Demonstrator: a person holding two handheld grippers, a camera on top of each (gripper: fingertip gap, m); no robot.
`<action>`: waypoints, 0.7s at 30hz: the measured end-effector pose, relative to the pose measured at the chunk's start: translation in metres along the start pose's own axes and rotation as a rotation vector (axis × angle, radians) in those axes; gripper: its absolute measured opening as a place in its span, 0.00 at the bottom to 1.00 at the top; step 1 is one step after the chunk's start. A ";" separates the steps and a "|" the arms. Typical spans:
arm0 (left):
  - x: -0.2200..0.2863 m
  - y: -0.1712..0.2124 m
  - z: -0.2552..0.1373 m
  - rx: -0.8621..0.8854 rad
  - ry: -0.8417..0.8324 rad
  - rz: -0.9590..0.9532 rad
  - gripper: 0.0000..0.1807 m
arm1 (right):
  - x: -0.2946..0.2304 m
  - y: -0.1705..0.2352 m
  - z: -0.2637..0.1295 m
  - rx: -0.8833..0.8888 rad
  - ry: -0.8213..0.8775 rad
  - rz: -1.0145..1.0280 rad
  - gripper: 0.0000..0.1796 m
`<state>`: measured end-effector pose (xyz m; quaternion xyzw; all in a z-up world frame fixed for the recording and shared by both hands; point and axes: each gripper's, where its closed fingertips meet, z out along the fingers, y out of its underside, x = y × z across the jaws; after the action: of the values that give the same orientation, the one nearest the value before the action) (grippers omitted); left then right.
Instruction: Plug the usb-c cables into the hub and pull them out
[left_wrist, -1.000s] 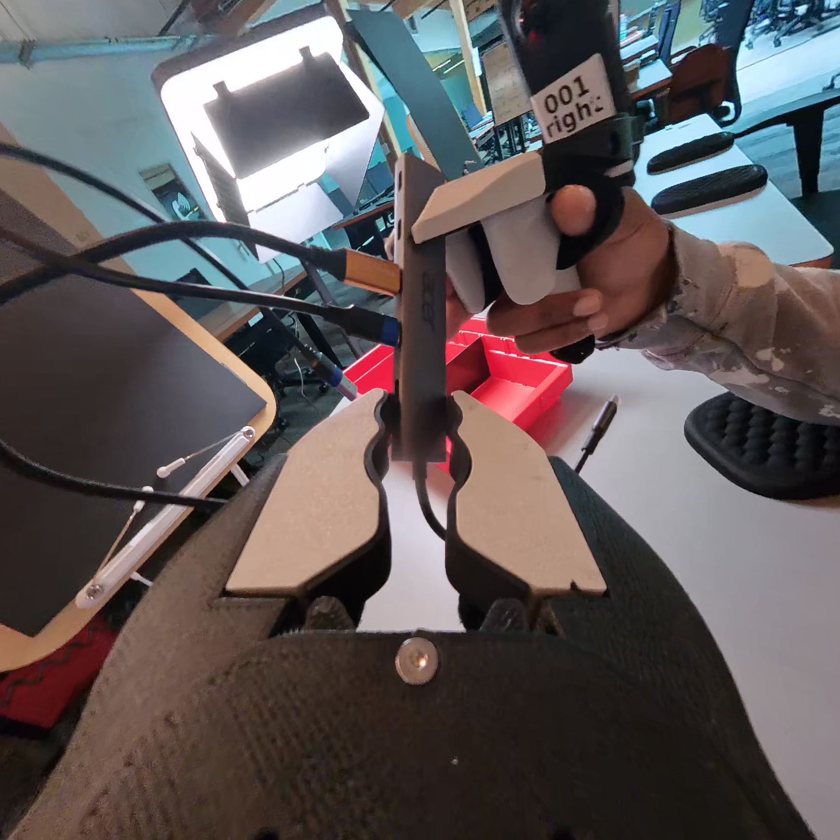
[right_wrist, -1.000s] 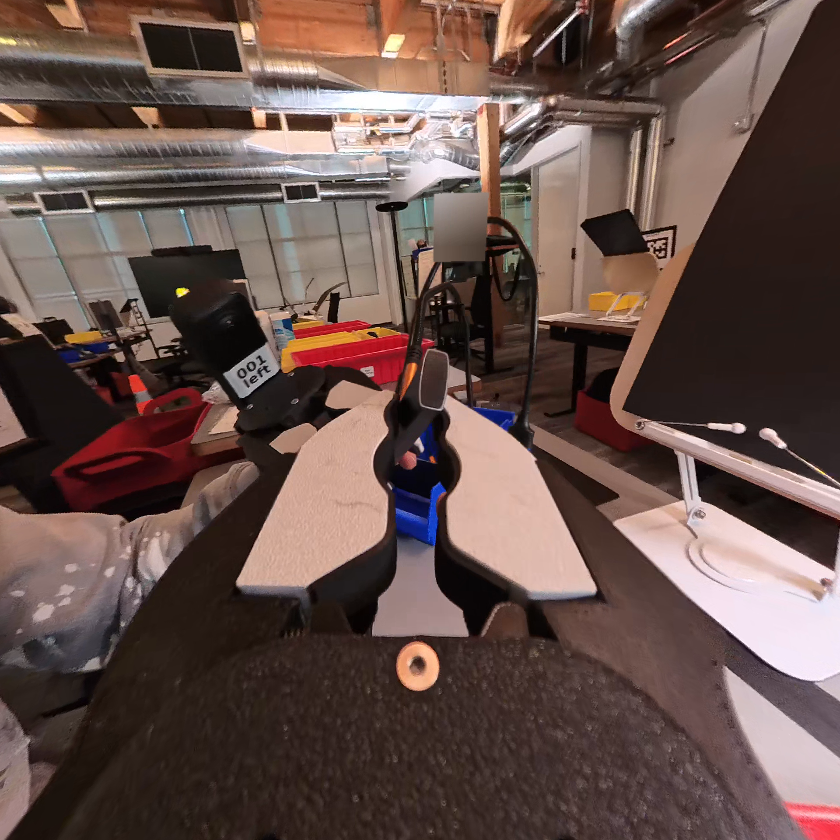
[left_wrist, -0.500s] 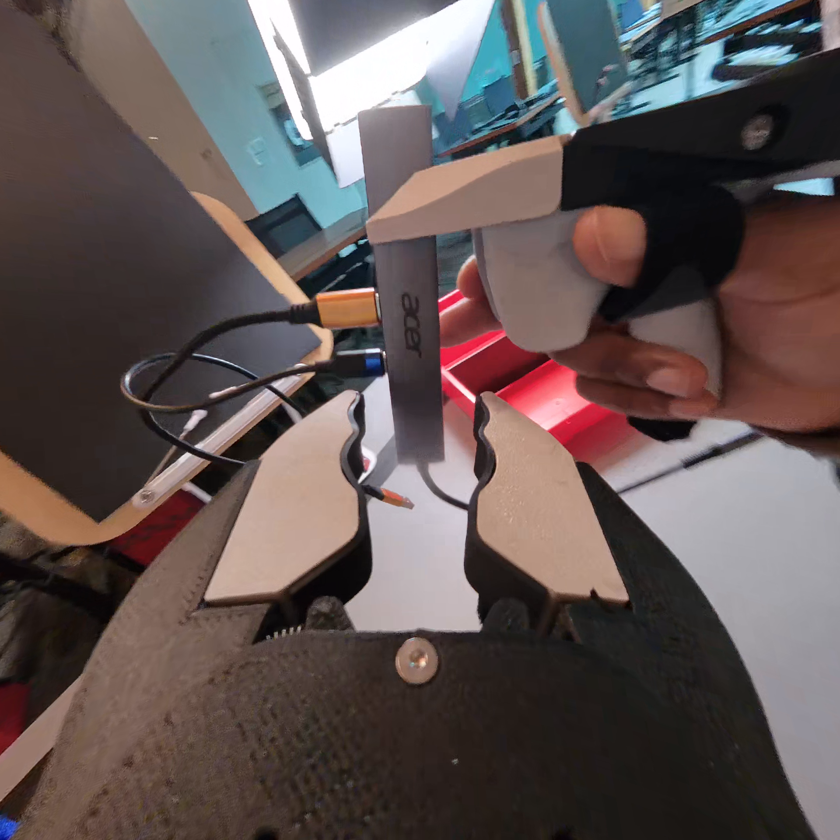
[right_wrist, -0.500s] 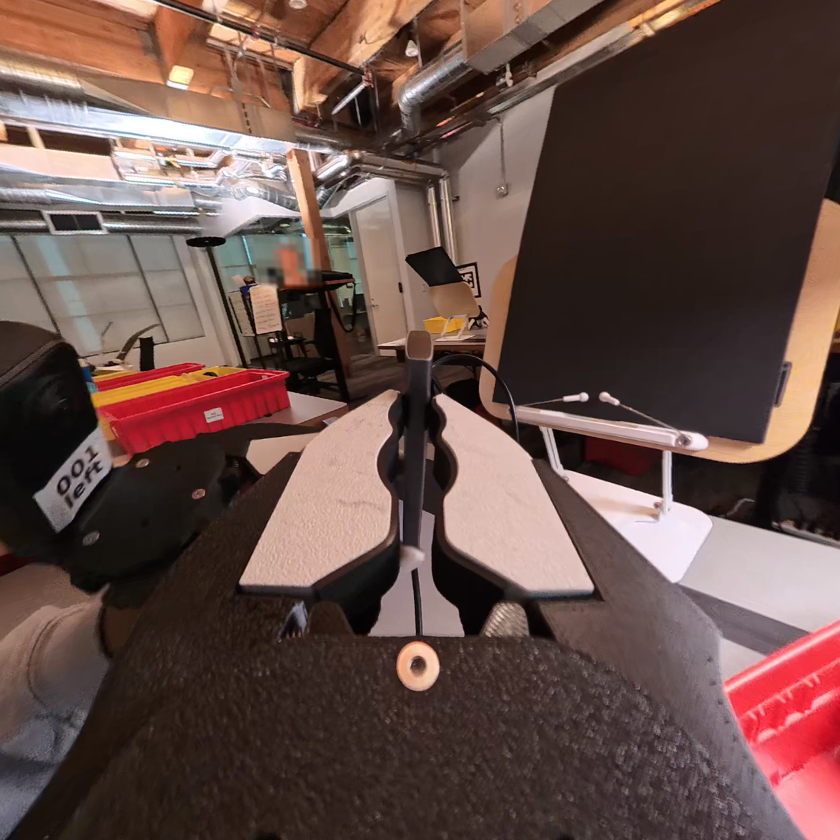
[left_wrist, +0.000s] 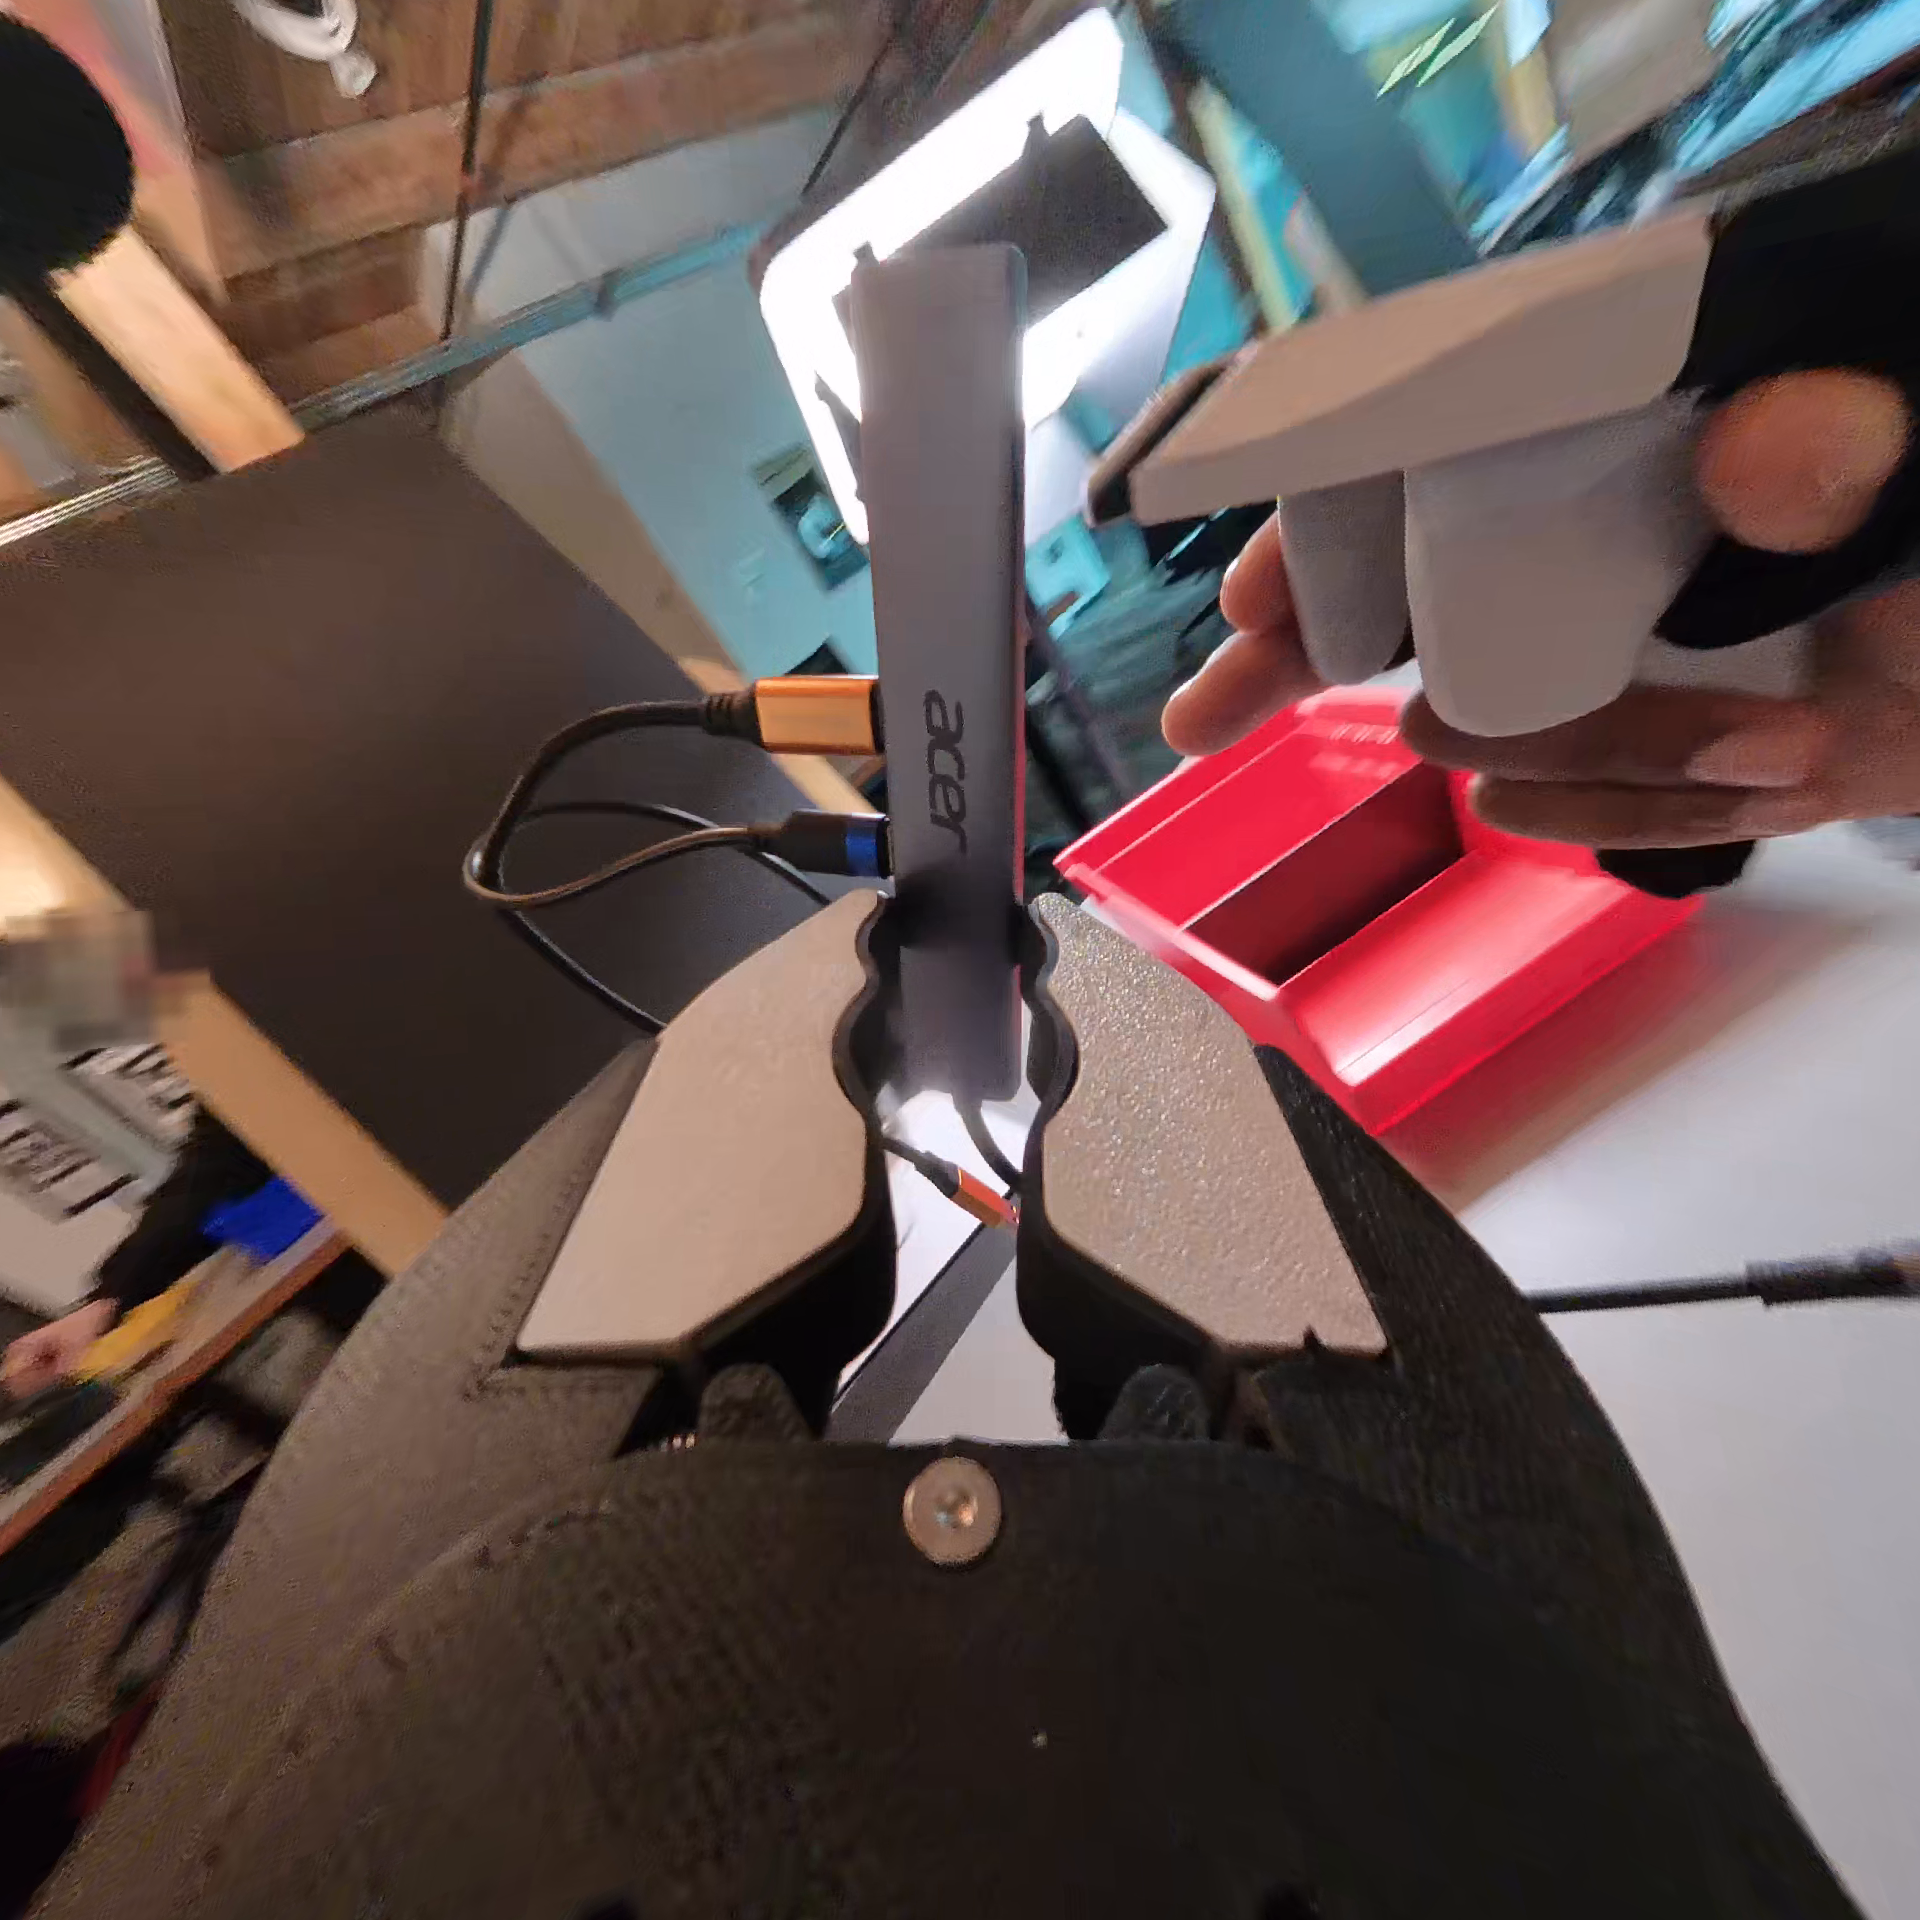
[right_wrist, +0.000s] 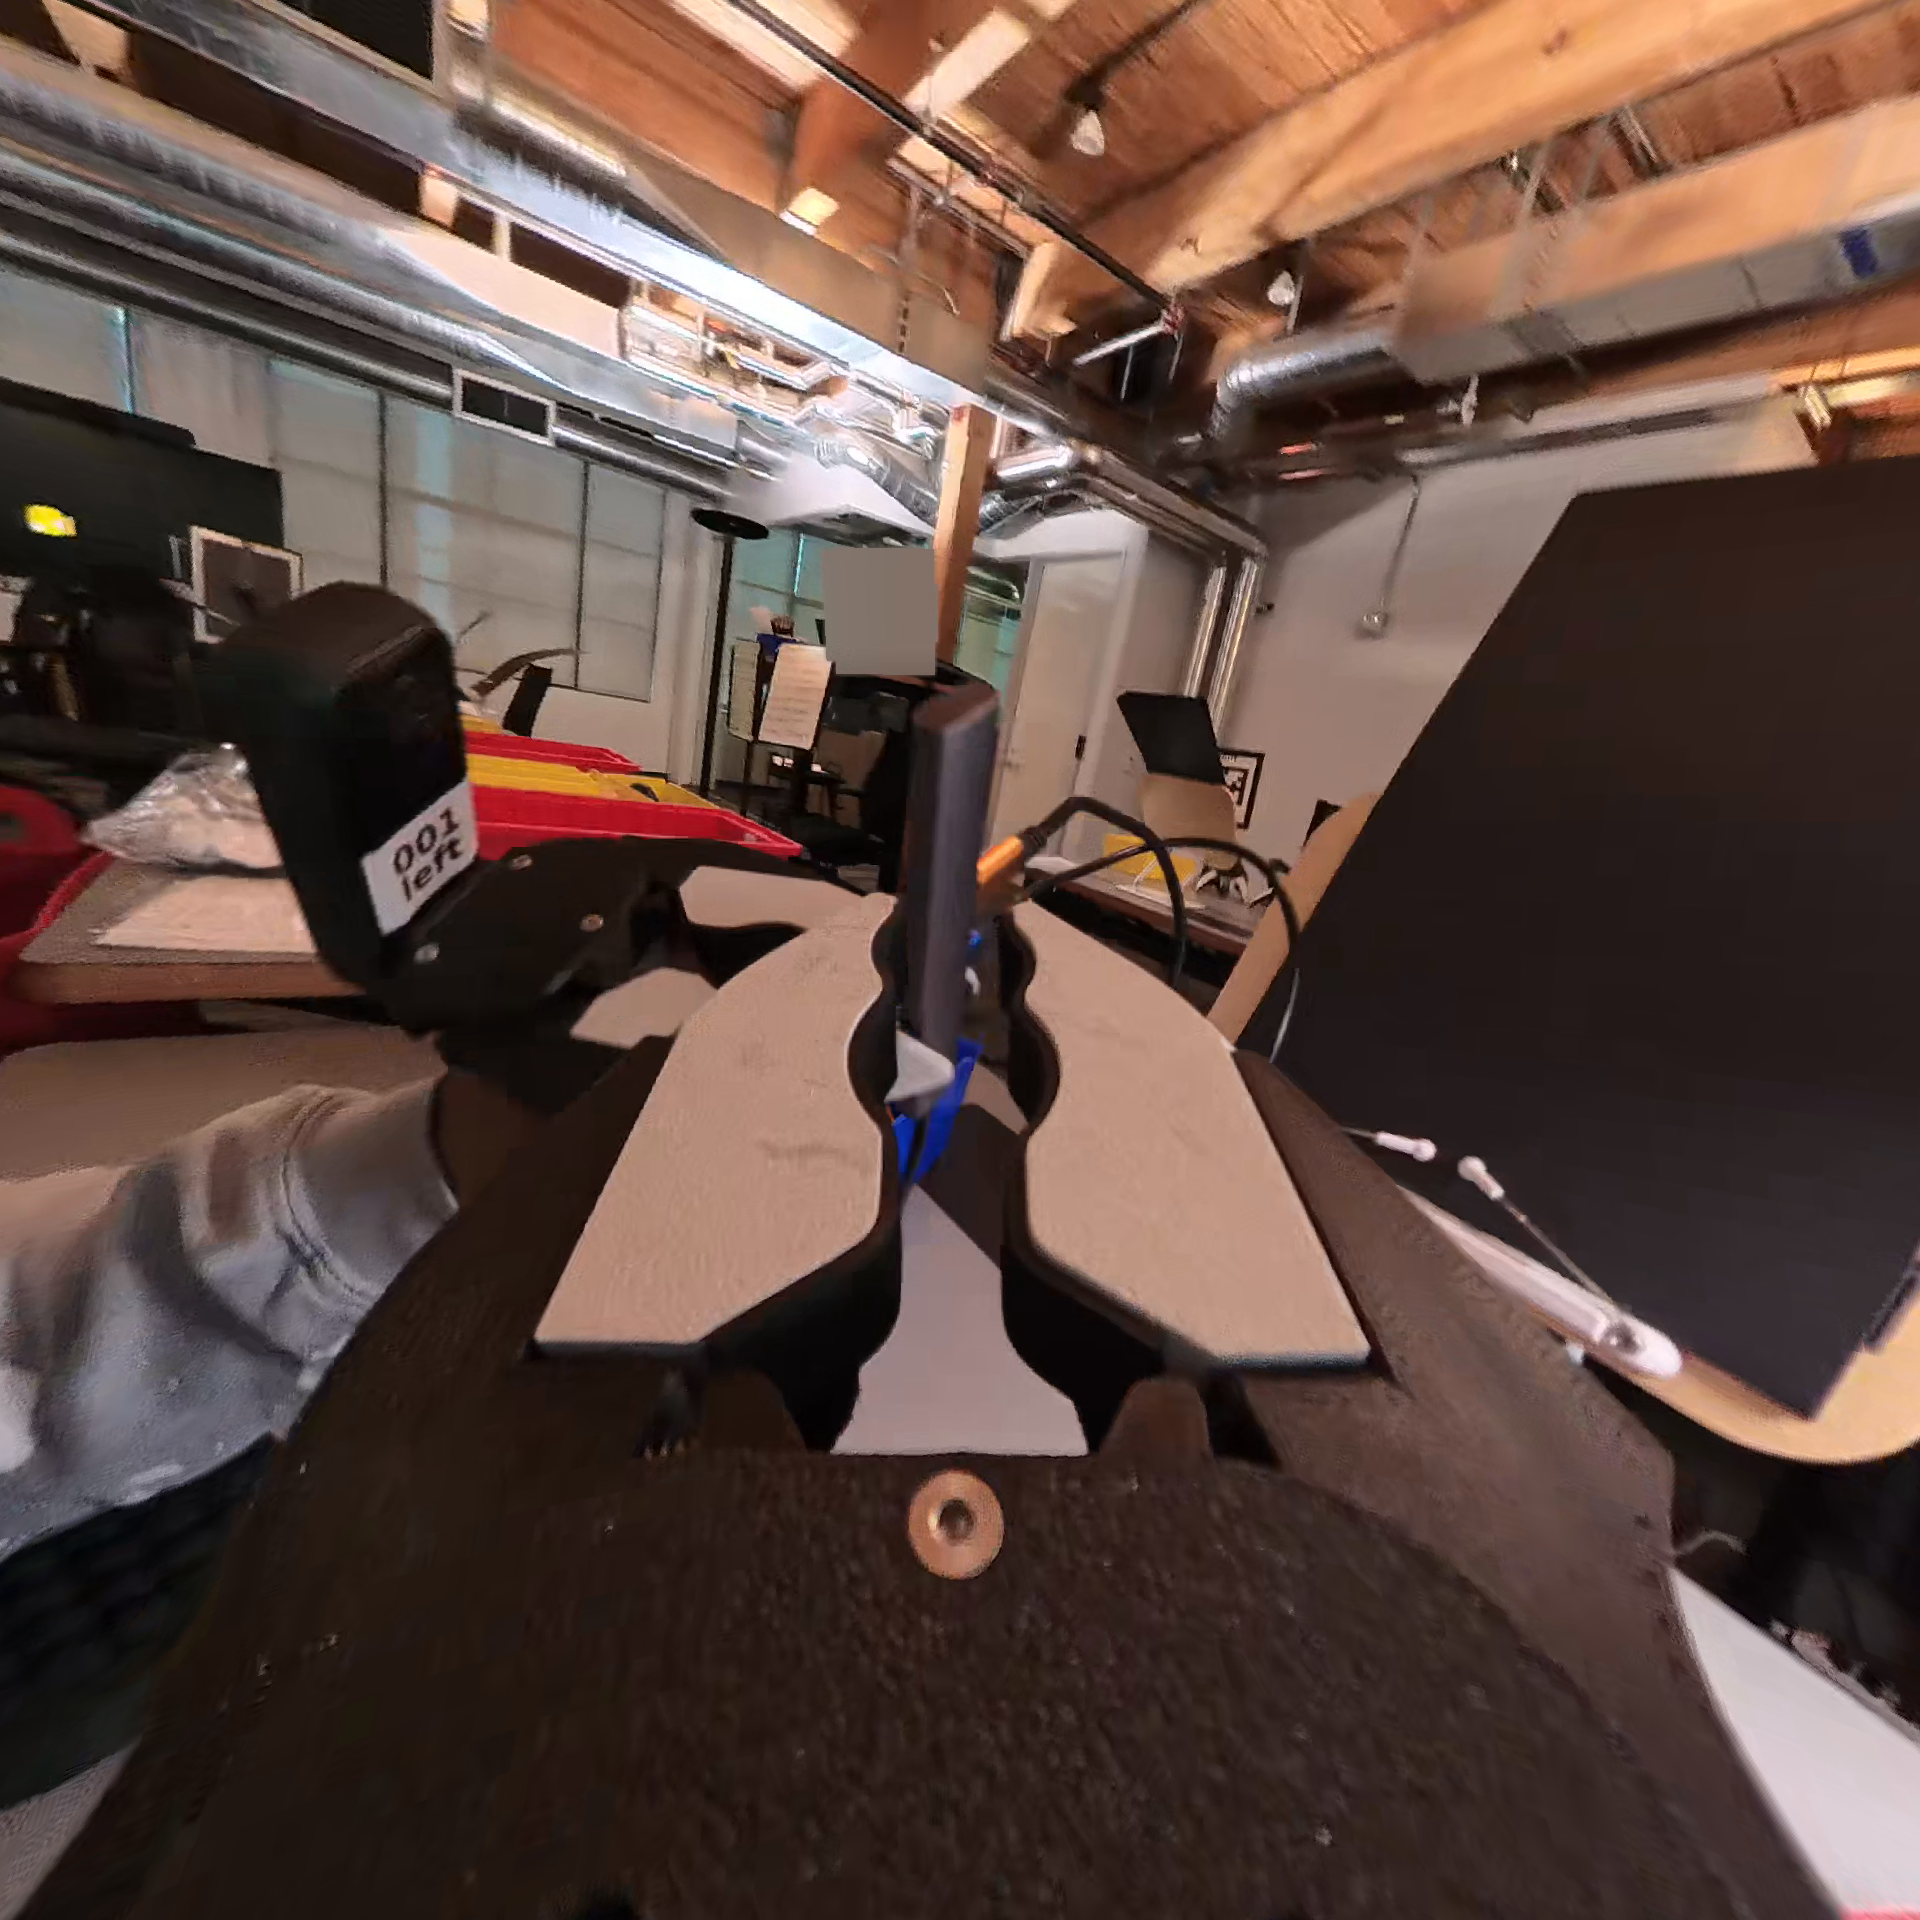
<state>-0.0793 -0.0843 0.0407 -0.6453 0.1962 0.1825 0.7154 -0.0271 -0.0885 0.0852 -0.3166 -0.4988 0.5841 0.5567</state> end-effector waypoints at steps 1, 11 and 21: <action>-0.004 -0.006 -0.005 0.036 0.029 -0.048 0.12 | 0.001 -0.005 -0.003 0.008 -0.008 -0.021 0.09; 0.029 -0.040 -0.064 0.326 0.796 -0.479 0.13 | -0.003 -0.024 -0.036 -0.045 -0.166 -0.227 0.16; 0.111 -0.022 -0.085 0.222 1.337 -0.555 0.12 | -0.074 0.051 -0.050 -0.435 -0.563 -0.402 0.15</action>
<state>0.0232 -0.1698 -0.0060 -0.5685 0.4376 -0.4591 0.5240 0.0154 -0.1429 0.0080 -0.1511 -0.7955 0.4083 0.4215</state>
